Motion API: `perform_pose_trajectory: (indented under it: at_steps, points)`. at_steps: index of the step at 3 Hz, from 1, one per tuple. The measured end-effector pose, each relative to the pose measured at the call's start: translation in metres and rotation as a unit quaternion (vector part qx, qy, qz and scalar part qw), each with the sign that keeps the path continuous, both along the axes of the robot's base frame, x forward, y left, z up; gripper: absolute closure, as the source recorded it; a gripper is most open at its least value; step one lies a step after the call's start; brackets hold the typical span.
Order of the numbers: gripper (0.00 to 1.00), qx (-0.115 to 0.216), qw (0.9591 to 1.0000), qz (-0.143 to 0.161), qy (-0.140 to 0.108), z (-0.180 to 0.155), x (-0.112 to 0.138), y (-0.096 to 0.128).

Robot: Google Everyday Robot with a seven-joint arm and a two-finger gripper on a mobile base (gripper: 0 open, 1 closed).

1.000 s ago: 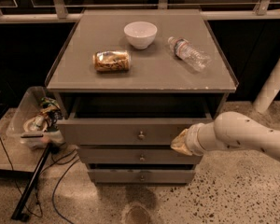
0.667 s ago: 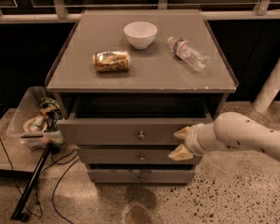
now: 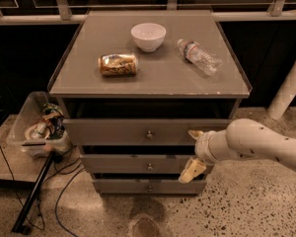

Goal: Close top drawer

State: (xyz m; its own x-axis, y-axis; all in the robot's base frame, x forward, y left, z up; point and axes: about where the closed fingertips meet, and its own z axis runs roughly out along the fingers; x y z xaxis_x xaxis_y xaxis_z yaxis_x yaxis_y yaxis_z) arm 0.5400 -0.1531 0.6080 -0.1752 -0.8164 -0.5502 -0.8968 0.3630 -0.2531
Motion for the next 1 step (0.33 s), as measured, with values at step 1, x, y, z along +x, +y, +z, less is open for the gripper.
perform_pose_trajectory:
  at_steps: [1]
  points:
    - [0.00,0.000,1.0000,0.000,0.000,0.0000,0.0000,0.0000]
